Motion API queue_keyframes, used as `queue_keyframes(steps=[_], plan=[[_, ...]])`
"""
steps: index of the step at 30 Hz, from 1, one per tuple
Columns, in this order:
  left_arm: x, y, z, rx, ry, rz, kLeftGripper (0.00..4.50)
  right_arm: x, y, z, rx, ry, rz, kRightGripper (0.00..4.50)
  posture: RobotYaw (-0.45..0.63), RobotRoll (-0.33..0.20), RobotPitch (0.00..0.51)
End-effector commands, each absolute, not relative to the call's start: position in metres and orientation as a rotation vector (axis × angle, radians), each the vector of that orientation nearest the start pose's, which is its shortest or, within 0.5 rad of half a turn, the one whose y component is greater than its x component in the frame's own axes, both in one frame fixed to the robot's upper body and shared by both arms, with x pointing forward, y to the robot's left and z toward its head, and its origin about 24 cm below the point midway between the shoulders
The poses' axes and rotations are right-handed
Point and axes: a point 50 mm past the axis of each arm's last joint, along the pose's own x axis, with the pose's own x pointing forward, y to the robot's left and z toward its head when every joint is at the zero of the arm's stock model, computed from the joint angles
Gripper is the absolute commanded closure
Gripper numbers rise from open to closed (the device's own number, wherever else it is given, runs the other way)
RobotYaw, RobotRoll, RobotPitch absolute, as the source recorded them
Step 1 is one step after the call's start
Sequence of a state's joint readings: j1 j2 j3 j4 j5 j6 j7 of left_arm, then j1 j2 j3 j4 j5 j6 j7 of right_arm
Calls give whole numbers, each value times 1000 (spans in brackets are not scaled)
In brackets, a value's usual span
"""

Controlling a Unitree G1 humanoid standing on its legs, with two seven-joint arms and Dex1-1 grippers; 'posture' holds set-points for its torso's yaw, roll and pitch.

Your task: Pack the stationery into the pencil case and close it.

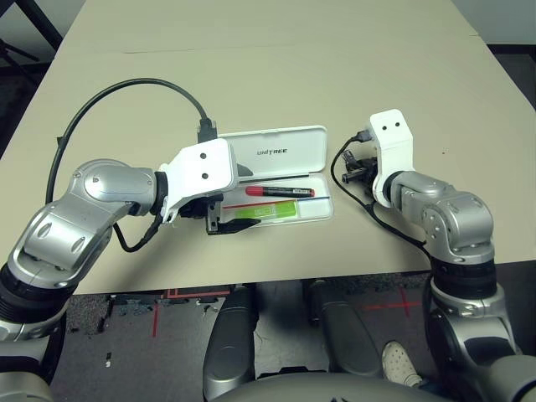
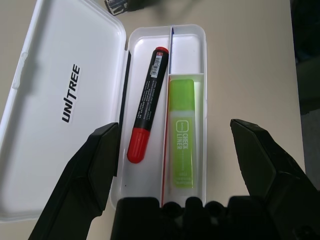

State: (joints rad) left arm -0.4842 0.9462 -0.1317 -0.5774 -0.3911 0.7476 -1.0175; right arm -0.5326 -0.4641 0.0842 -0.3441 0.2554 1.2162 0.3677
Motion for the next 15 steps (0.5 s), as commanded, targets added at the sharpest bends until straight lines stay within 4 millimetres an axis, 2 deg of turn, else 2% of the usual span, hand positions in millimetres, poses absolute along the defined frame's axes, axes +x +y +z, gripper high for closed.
queue_keyframes(steps=[1,8,11,15], plan=[[236,154,207,728,220,-1219,0,290,-163,171,-385,424,735,4220,66,0,269],[237,154,207,729,217,-1221,0,300,-203,209,-587,350,993,4220,62,0,263],[237,154,207,729,216,-1221,0,302,-210,217,-621,316,1120,4220,63,0,260],[238,153,207,730,213,-1219,0,302,-209,222,-634,285,1311,4220,69,0,258]])
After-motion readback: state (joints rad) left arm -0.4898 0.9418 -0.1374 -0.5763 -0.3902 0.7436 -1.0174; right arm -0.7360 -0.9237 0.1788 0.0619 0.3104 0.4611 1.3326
